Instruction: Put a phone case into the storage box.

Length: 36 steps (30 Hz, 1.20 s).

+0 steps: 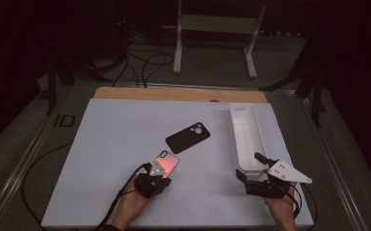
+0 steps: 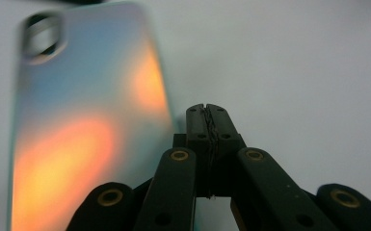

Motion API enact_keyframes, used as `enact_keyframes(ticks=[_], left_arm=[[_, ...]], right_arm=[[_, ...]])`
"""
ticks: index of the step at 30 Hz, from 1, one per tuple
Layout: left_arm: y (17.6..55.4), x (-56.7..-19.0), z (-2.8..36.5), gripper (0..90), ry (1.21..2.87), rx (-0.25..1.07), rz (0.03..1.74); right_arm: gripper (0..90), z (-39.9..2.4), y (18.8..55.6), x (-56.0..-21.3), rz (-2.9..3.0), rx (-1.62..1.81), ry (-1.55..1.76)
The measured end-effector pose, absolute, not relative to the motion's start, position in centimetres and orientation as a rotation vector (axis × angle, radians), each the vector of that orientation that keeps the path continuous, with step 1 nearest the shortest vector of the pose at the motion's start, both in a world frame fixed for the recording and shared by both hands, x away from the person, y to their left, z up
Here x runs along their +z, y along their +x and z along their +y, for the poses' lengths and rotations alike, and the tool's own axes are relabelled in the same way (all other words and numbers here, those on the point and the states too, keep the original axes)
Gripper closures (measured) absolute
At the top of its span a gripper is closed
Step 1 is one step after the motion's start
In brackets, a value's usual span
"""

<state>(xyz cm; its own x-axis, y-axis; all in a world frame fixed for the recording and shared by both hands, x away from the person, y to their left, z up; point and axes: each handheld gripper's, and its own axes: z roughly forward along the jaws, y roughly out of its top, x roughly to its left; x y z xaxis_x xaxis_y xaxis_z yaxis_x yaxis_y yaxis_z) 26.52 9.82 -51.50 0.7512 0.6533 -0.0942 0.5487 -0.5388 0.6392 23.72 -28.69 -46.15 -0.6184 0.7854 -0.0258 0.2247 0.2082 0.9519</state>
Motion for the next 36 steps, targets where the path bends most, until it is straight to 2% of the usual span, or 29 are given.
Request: enact_keyframes(ticks=[3, 9, 11, 15, 22, 29, 30, 32, 36], left_arm=[[26.5, -51.7, 11.4, 89.4, 2.237, 0.205, 0.958], [26.3, -51.8, 11.5, 89.2, 2.231, 0.227, 0.946], [26.1, -51.5, 11.5, 85.2, 2.204, 0.241, 0.924], [25.6, -49.2, 12.9, 78.9, 2.043, 0.315, 0.894], [24.3, -45.8, 18.4, 49.1, 1.820, 0.536, 0.904], [23.0, -45.7, 22.8, 14.4, 1.702, 0.677, 1.017], [22.9, -45.7, 23.3, 12.9, 1.691, 0.692, 1.032], [22.8, -45.7, 23.9, 2.7, 1.659, 0.720, 1.072], [22.6, -45.8, 24.8, 0.0, 1.636, 0.718, 1.085]], right_arm=[[9.8, -28.7, 23.8, -46.2, 1.972, 1.414, 0.932], [9.8, -28.3, 23.9, -46.2, 1.979, 1.410, 0.932], [9.8, -28.4, 23.9, -46.2, 1.981, 1.412, 0.933], [9.8, -28.6, 23.9, -46.2, 1.975, 1.414, 0.936], [9.8, -28.5, 23.9, -46.3, 1.989, 1.418, 0.938], [9.7, -28.3, 24.0, -46.3, 1.998, 1.434, 0.934], [9.8, -28.3, 24.0, -46.4, 1.994, 1.453, 0.940], [9.7, -28.4, 24.1, -46.4, 1.986, 1.476, 0.946], [9.7, -28.4, 23.9, -46.4, 1.977, 1.486, 0.936]])
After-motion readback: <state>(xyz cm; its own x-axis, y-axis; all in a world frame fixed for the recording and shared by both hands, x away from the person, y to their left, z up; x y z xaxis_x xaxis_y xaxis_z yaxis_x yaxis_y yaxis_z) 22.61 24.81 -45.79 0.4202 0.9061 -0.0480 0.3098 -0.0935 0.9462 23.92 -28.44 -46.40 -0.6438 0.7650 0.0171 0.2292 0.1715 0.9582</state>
